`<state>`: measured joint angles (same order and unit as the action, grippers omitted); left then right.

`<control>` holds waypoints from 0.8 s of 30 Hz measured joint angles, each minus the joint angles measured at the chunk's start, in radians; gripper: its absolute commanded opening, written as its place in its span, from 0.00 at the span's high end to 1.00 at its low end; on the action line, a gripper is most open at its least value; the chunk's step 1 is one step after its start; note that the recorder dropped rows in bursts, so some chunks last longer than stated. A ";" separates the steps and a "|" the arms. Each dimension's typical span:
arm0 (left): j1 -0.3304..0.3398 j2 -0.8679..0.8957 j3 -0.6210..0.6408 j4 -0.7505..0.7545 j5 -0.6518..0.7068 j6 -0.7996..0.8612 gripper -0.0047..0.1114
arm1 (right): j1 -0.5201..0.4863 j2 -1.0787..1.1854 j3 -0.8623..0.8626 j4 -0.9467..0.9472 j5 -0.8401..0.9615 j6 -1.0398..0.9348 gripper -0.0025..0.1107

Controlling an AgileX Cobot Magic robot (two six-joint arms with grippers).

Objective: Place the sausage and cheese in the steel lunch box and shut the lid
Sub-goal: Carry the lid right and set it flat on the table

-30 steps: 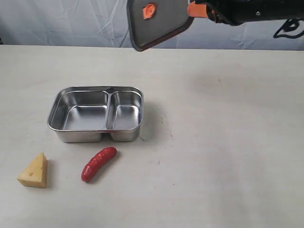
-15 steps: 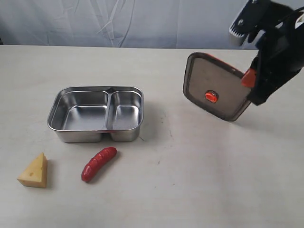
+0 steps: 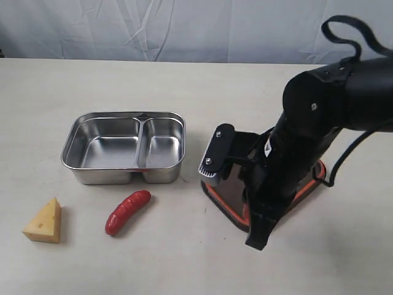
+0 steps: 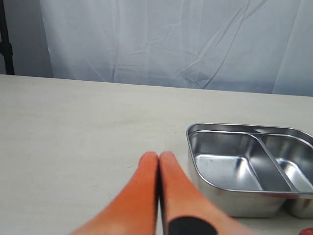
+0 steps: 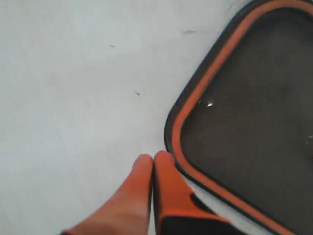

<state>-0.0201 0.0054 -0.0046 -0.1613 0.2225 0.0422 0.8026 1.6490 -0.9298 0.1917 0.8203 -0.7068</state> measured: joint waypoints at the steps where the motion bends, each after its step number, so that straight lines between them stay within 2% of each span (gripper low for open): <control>1: 0.000 0.000 0.000 0.000 0.000 0.000 0.96 | 0.001 0.013 0.000 0.005 -0.002 0.002 0.81; 2: 0.000 0.000 0.000 0.000 0.000 0.000 0.96 | 0.003 0.027 0.000 0.007 -0.002 0.002 0.72; 4: 0.000 0.000 0.000 0.000 0.000 0.000 0.96 | 0.004 0.042 0.000 0.011 0.000 0.003 0.61; 6: 0.000 0.000 0.000 0.000 0.000 0.000 0.96 | 0.004 0.040 0.000 0.020 0.007 0.013 0.59; 8: 0.000 0.000 0.000 0.000 0.000 0.000 0.96 | 0.004 0.027 -0.007 0.037 0.014 0.048 0.65; 9: 0.000 0.000 0.000 0.000 0.000 0.000 0.96 | 0.004 0.013 -0.016 0.052 0.014 0.068 0.72; 12: 0.000 0.000 0.000 0.000 0.000 0.000 0.96 | 0.004 -0.056 -0.041 0.093 -0.026 0.120 0.99; 21: 0.000 0.000 0.000 0.000 0.000 0.000 0.96 | 0.004 -0.308 -0.051 0.116 -0.144 0.272 0.98; 24: 0.000 0.000 0.002 0.010 -0.040 0.000 0.96 | 0.004 -0.366 -0.029 0.121 -0.164 0.343 0.98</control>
<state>-0.0201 0.0054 -0.0028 -0.1510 0.1823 0.0422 0.8063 1.2830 -0.9585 0.3126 0.6567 -0.3640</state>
